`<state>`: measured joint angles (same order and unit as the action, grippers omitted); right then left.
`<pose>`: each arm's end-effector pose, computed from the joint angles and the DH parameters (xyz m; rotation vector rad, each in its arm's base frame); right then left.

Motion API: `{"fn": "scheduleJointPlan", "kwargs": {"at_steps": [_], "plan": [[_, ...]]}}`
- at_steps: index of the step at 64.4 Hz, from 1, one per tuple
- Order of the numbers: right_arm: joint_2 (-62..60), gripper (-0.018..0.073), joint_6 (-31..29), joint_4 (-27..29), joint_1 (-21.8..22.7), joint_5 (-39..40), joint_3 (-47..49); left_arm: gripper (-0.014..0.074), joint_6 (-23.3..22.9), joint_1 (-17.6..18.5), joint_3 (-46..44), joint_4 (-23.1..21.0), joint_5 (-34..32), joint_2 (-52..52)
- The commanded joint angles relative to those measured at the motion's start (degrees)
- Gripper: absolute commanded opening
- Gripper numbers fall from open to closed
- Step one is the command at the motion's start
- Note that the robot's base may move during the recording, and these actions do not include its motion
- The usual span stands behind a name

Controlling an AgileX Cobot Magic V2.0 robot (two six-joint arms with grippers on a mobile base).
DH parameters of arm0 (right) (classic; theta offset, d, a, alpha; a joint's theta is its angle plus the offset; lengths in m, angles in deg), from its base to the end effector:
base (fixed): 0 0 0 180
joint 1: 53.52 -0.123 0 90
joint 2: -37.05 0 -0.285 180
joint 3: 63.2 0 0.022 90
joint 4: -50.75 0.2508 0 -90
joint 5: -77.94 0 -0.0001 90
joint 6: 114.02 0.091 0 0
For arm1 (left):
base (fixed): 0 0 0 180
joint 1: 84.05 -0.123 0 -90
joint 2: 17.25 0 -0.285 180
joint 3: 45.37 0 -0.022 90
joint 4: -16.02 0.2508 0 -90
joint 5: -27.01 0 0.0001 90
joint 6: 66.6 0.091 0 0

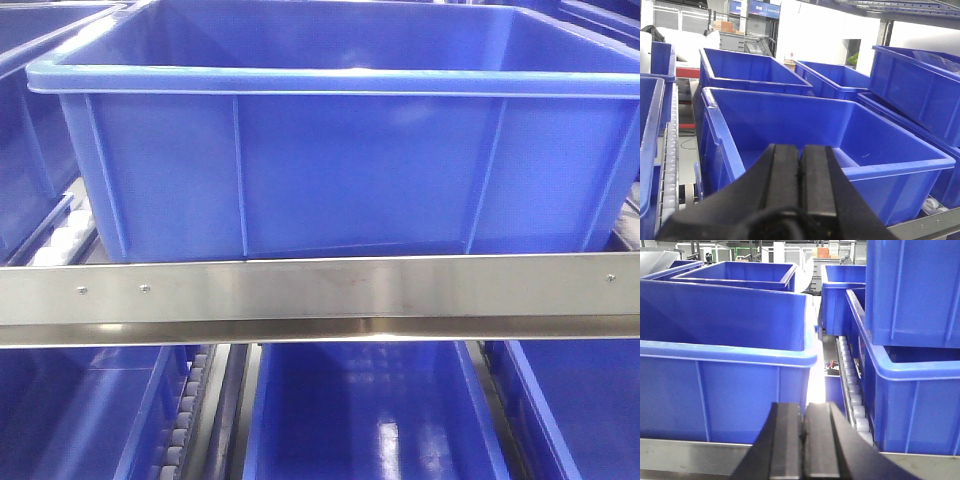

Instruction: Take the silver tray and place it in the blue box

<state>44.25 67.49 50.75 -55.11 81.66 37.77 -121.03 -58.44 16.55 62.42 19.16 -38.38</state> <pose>0.0563 0.0016 0.2089 -0.0010 1.4402 0.0444 0.0583 -0.0378 0.2973 0.2908 1.3471 -0.5640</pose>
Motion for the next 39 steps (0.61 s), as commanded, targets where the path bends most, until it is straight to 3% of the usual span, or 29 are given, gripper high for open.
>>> {"fn": "scheduleJointPlan", "kwargs": {"at_steps": [1,33,39], "plan": [[-1.15,0.0027,-0.51,0.0,0.14,4.64,-0.11,-0.0104,-0.37,-0.13,-1.54,-0.23,-3.34,-0.46],[-1.15,0.0027,-0.51,0.0,0.14,4.64,-0.11,-0.0104,-0.37,-0.13,-1.54,-0.23,-3.34,-0.46],[-1.15,0.0027,-0.51,0.0,0.14,4.64,-0.11,-0.0104,0.65,-0.13,-1.59,-0.23,-0.21,-0.46]]}}
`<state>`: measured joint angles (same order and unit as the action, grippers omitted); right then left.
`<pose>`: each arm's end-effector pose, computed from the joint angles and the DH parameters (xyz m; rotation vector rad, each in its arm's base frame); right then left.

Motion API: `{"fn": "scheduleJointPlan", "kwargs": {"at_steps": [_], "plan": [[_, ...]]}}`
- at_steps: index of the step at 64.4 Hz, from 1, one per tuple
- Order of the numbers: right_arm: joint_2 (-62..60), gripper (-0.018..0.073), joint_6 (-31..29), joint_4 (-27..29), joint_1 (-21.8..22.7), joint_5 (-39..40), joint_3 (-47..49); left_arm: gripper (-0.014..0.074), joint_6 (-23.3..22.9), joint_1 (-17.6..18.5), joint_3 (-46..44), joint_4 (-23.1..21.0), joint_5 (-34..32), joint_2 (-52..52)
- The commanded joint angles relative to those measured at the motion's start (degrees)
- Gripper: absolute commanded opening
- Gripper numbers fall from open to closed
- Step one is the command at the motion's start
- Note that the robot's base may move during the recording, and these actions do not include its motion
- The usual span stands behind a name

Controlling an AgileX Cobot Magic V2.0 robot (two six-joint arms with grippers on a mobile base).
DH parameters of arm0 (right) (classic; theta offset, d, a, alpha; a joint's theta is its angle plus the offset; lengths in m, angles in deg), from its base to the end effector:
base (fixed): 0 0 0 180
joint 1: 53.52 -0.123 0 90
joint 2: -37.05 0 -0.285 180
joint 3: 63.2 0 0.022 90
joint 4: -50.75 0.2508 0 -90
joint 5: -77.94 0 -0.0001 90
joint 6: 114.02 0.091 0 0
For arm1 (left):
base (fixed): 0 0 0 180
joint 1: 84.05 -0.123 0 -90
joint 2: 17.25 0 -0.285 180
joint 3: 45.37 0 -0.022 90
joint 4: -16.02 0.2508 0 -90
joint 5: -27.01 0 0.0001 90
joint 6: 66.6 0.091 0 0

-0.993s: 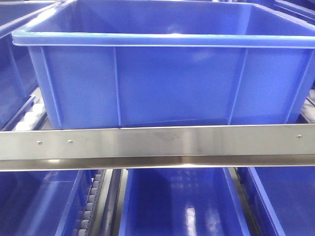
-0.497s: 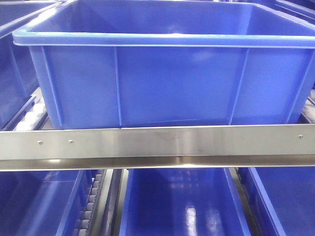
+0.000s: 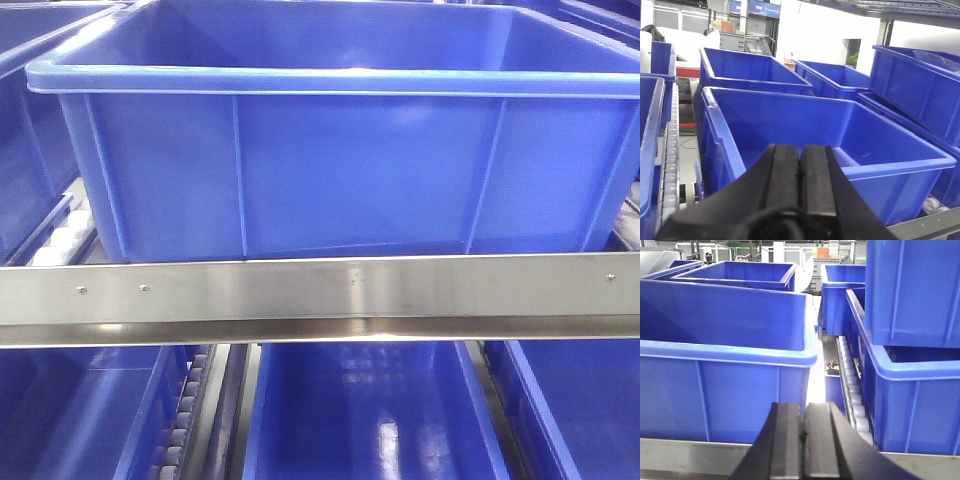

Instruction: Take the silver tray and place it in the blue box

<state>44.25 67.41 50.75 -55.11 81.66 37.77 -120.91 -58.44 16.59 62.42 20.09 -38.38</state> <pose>0.0563 0.0016 0.2089 -0.0020 1.4402 0.0433 0.0591 -0.0370 0.2961 0.2845 1.3597 -0.5523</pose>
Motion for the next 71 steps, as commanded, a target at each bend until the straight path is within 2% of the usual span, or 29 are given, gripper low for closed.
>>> {"fn": "scheduleJointPlan", "kwargs": {"at_steps": [1,4,6,13,15,19,26,33,39,48,51,71], "plan": [[-1.15,0.0027,-0.43,0.0,0.14,4.64,-0.11,-0.0104,1.64,-0.13,-1.62,-0.39,0.39,-0.3],[-1.15,0.0027,-0.43,0.0,0.14,4.64,-0.11,-0.0104,3.89,-0.23,-1.62,-2.7,3.34,0.19],[-1.15,0.0027,-0.43,0.0,0.14,4.64,-0.11,-0.0104,7.96,-0.23,-1.62,-6.61,6.05,0.88],[-1.15,0.0027,-0.43,0.0,0.14,4.58,-0.11,-0.0104,32.61,-0.39,-1.62,-23.03,12.38,5.13],[-1.15,0.0027,-0.43,0.0,0.14,4.58,-0.11,-0.0104,37.67,-0.92,-1.5,-26.27,13.86,6.76],[-1.15,0.0027,-0.43,0.0,0.14,4.58,-0.11,-0.0104,43.61,-3.01,-0.15,-31.96,17.31,10.91],[-1.15,0.0027,-0.43,0.0,0.14,4.41,-0.11,-0.0104,46.62,-7.77,3.84,-38.53,17.36,15.4],[-1.15,0.0027,-0.43,0.0,0.14,4.41,-0.11,-0.0104,50.07,-13.35,8.31,-44.77,10.24,14.61],[-1.15,0.0027,-0.43,0.0,0.14,4.41,-0.11,-0.0104,51.96,-16.83,11.82,-47.87,3.8,14.97],[-1.15,0.0027,-0.43,0.0,0.14,4.41,-0.11,-0.0104,52.04,-20.84,16.97,-49.67,-3.06,15.09],[-1.15,0.0027,-0.43,0.0,0.14,4.41,-0.11,-0.0104,52.04,-21.49,16.81,-49.5,-0.39,15.09],[-1.15,0.0027,-0.43,0.0,0.14,4.41,-0.11,-0.0104,52.04,-21.62,16.81,-48.65,-1.16,15.09]]}}
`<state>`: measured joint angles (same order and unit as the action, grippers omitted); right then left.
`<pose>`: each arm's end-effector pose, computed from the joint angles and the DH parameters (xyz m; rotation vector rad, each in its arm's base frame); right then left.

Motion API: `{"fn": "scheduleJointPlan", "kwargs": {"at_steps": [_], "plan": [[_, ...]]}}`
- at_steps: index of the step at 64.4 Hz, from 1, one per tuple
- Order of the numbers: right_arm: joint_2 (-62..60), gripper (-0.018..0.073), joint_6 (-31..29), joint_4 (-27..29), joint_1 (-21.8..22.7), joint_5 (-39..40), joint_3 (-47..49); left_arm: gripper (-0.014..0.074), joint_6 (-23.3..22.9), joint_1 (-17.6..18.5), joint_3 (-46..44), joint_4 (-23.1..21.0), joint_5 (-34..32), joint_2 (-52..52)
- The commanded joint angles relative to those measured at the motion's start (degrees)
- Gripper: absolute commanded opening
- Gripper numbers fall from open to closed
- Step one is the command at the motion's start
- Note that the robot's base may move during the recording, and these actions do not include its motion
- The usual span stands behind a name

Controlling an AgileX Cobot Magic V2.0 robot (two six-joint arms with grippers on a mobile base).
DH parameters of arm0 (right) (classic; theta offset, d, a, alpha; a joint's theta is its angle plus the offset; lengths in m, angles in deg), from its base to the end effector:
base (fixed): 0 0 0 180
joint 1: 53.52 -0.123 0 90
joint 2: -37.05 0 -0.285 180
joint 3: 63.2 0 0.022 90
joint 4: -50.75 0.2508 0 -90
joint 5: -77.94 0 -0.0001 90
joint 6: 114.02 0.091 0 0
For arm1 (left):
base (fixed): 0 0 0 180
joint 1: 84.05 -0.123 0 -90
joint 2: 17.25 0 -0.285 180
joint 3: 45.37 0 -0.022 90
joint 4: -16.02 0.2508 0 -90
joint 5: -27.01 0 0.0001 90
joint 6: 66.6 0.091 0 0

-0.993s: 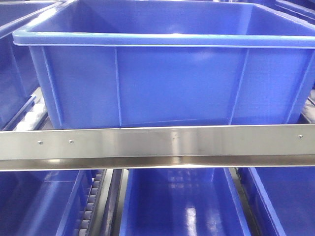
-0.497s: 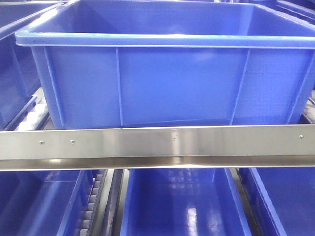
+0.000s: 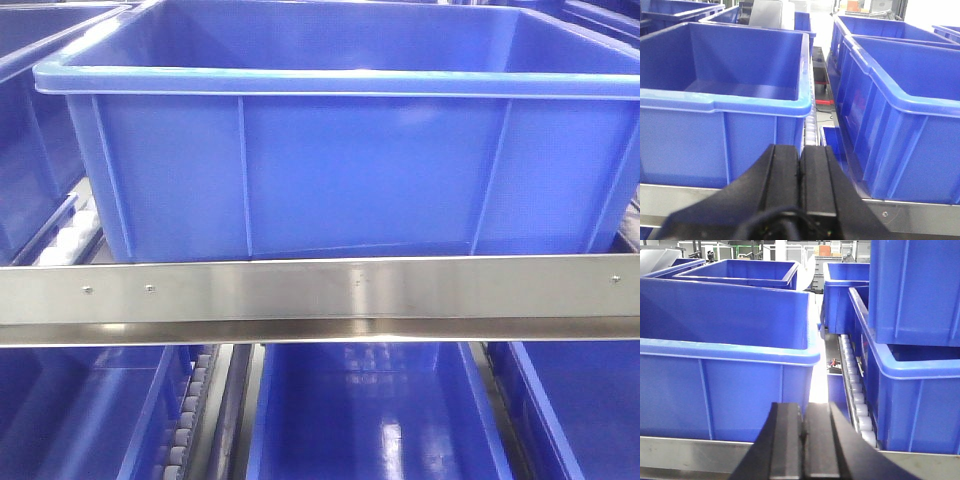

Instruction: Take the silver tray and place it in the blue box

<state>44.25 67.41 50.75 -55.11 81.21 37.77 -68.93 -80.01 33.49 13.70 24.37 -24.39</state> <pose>0.0564 0.0016 0.2082 -0.0020 1.4481 0.0432 0.0561 -0.0038 0.2083 -0.0092 1.4561 -0.1225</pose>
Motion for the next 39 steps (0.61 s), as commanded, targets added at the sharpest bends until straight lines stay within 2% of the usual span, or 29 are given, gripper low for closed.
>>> {"fn": "scheduleJointPlan", "kwargs": {"at_steps": [1,39], "plan": [[-1.15,0.0027,-0.43,0.0,0.14,4.86,-0.11,-0.0104,0.06,-0.04,-0.09,0.07,-5.44,1.1],[-1.15,0.0027,-0.43,0.0,0.14,4.86,-0.11,-0.0104,0.06,-0.04,-0.09,0.22,-5.32,1.1]]}}
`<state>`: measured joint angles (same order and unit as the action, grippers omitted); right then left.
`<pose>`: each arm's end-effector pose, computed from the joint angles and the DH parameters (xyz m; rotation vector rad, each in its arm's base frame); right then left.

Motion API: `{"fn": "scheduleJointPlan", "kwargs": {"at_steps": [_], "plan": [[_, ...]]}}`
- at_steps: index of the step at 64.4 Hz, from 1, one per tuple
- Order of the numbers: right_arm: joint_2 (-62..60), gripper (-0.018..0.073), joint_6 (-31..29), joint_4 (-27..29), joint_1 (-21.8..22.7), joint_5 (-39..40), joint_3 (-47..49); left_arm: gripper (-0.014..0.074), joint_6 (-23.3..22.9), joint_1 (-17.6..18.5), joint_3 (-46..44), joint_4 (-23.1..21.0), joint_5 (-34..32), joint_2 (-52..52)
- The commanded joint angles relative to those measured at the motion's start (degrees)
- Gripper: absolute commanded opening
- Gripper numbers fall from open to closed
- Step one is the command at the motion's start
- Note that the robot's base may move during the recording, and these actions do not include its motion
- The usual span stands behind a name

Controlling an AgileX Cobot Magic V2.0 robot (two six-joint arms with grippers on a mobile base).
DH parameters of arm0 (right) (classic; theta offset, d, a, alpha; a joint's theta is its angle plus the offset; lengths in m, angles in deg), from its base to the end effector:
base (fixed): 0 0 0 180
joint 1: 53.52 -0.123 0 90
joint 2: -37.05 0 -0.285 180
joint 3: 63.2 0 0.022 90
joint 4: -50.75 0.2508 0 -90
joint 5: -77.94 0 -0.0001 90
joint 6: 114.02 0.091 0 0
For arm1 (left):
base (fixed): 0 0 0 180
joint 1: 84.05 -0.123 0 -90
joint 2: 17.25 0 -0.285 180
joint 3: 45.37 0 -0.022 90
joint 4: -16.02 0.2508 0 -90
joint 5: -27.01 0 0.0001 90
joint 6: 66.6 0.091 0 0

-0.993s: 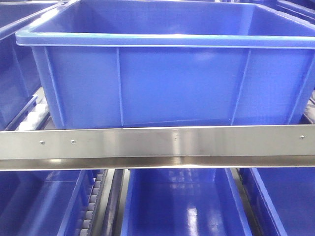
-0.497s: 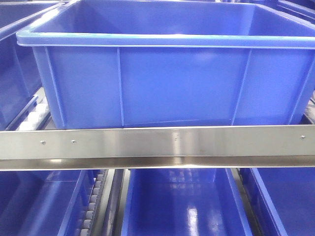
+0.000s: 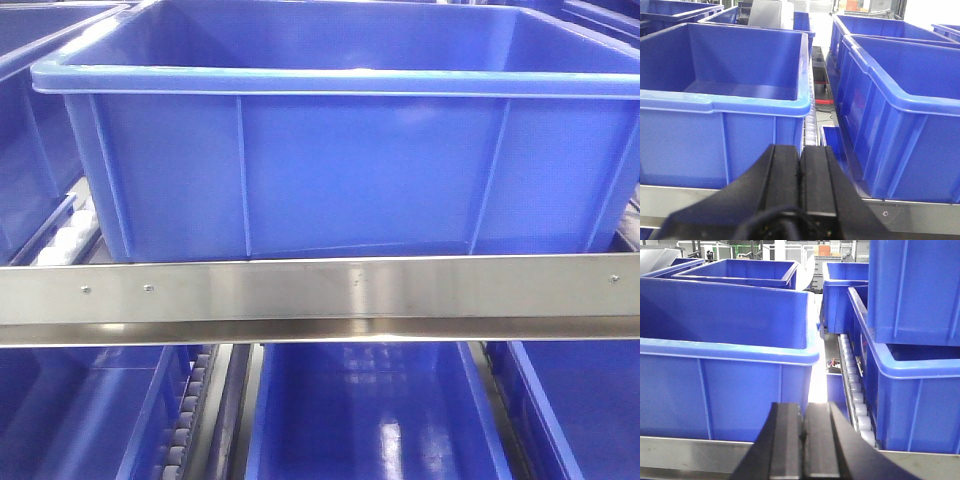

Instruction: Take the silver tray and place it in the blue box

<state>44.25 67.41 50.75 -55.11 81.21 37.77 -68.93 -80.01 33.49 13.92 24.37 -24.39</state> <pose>0.0564 0.0016 0.2082 -0.0020 1.4481 0.0432 0.0561 -0.0038 0.2083 -0.0063 1.4560 -0.1195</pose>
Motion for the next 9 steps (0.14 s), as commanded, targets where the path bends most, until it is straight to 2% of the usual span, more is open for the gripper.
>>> {"fn": "scheduleJointPlan", "kwargs": {"at_steps": [1,9], "plan": [[-1.15,0.0027,-0.43,0.0,0.14,4.86,-0.11,-0.0104,0.06,-0.04,-0.09,0.0,-5.32,1.1],[-1.15,0.0027,-0.43,0.0,0.14,4.86,-0.11,-0.0104,0.06,-0.04,-0.09,0.0,-5.32,1.1]]}}
